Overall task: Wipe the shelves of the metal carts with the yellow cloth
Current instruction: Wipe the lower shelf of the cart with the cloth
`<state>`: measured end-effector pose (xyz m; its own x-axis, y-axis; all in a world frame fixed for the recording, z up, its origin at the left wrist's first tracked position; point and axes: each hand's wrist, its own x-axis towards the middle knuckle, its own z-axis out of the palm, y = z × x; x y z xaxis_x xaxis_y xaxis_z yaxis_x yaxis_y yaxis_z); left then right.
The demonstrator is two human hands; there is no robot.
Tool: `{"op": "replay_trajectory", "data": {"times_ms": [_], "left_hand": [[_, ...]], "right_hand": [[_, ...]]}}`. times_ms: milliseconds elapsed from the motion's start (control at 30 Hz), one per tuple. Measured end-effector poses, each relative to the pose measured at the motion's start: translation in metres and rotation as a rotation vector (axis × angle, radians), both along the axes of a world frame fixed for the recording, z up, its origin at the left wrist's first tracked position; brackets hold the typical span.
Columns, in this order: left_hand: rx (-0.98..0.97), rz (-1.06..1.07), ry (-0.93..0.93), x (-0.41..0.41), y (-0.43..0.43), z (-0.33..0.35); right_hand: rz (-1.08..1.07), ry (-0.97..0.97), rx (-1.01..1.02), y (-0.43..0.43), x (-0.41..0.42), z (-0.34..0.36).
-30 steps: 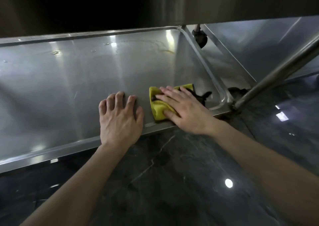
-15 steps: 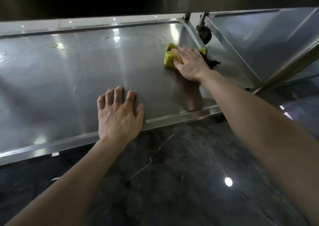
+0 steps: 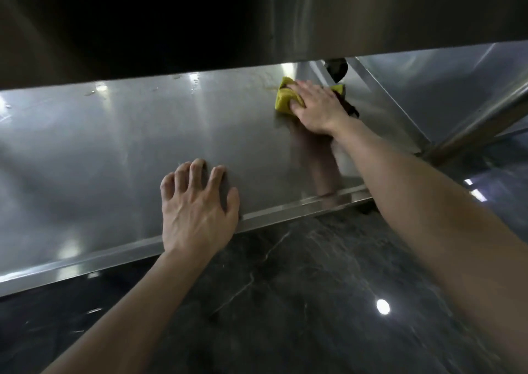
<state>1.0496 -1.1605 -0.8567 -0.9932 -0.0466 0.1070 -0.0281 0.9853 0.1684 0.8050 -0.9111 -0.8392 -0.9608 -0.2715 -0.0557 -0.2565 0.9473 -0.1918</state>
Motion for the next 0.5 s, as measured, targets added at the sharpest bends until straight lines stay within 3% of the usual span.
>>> {"op": "replay_trajectory", "data": {"times_ms": [133, 400, 500], "left_hand": [[-0.008, 0.009, -0.001, -0.003, -0.002, -0.002], [0.005, 0.028, 0.021, 0.000, 0.002, -0.003], [0.003, 0.032, -0.001, 0.000, 0.002, -0.003]], "right_hand": [[-0.073, -0.047, 0.030, -0.022, -0.024, 0.000], [0.106, 0.129, -0.047, 0.043, 0.197, -0.019], [0.181, 0.067, -0.047, 0.049, 0.202, -0.015]]}}
